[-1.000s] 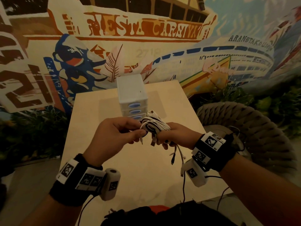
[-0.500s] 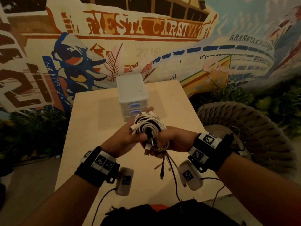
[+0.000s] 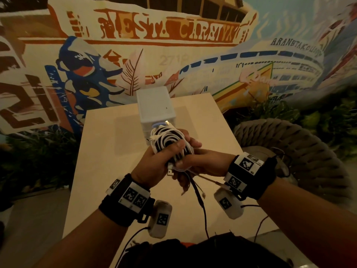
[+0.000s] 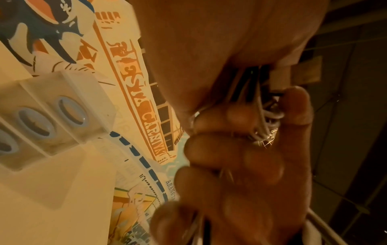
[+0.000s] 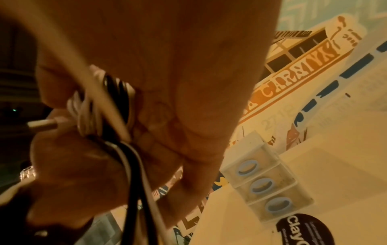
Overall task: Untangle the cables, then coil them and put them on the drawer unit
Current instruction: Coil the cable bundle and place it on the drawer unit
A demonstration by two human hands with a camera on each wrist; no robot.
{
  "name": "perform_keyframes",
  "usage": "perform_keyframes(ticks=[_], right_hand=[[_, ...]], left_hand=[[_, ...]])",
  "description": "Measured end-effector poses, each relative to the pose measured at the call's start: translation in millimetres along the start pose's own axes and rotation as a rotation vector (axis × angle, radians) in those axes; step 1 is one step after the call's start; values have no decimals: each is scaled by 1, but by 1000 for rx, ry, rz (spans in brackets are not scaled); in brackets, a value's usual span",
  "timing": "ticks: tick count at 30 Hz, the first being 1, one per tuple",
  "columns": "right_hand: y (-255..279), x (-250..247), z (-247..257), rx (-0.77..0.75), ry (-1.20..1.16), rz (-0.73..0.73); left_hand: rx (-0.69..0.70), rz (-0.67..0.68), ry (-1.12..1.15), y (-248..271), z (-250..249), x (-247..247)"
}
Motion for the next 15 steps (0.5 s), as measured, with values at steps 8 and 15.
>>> perform_keyframes(ticks=[8,15], right_hand=[[5,-13,-36,138,456,-140],[2,-12,-35,181,352,-258]], left_hand=[[93,-102,-54,-7,-19,-27],[281,-23,-899,-2,-21,-42]])
Point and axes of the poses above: each hand's wrist, its own y-axis away from the middle knuckle, its own x-axis out of the palm, z = x × y, the point moved 2 cm from there along -y, towards the middle knuckle, and after that the axes turned 14 degrees about -z, right-handed, at the moved point
